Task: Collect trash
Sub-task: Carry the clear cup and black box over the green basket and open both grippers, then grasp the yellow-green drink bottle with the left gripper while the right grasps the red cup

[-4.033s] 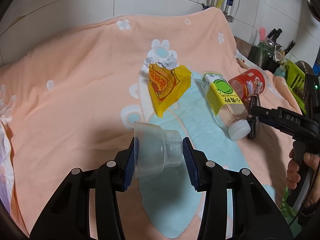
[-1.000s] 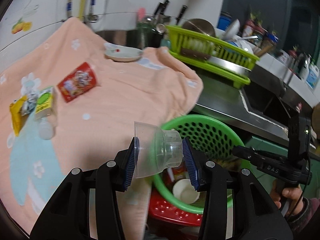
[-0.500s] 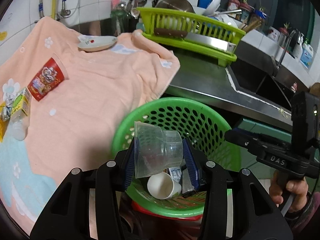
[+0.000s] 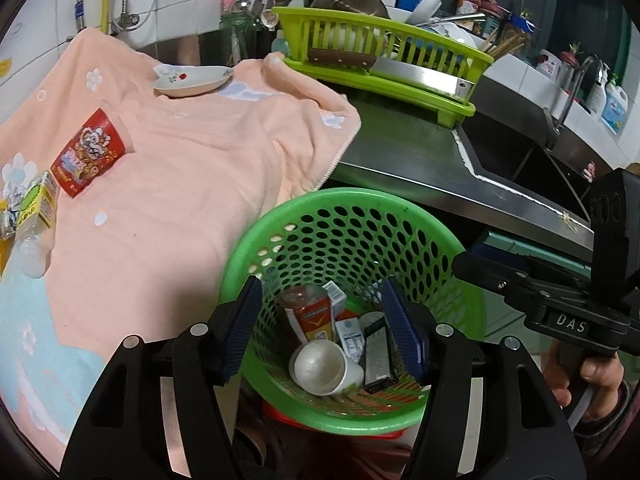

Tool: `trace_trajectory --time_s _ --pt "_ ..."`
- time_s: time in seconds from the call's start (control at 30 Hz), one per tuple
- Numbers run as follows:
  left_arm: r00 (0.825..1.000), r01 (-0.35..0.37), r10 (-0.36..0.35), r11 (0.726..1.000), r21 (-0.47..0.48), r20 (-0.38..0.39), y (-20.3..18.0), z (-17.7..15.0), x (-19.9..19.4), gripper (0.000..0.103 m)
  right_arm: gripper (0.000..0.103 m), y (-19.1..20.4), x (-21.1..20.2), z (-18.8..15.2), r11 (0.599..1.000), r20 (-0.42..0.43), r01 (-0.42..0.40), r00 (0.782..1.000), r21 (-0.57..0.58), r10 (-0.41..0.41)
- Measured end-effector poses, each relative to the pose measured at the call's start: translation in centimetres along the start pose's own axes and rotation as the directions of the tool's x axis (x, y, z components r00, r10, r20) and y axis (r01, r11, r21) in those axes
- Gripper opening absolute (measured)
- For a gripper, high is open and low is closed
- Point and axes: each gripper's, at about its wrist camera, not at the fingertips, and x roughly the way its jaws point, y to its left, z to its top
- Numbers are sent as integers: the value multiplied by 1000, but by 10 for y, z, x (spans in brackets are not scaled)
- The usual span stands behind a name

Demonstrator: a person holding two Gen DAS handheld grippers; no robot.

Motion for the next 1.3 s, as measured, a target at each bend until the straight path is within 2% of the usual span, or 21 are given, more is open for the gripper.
trace_trajectory --time_s 0.17,0.43,0.8,1.0,1.3 --pt "999 -38 39 999 -35 19 21 4 -10 62 62 11 6 5 1000 -9 -9 1000 -24 9" --pt "988 -138 146 981 -137 49 83 11 -33 62 68 42 28 20 994 -45 -52 998 -94 48" --pt "951 -278 305 915 -292 52 182 22 -60 62 72 101 66 60 965 -62 -117 993 -234 106" --pt "945 -287 326 877 -385 37 229 21 -67 62 76 145 105 86 931 -96 -176 984 -320 153" --pt "931 -320 365 835 -448 15 277 20 -68 64 80 197 173 116 870 -151 -259 965 -419 215"
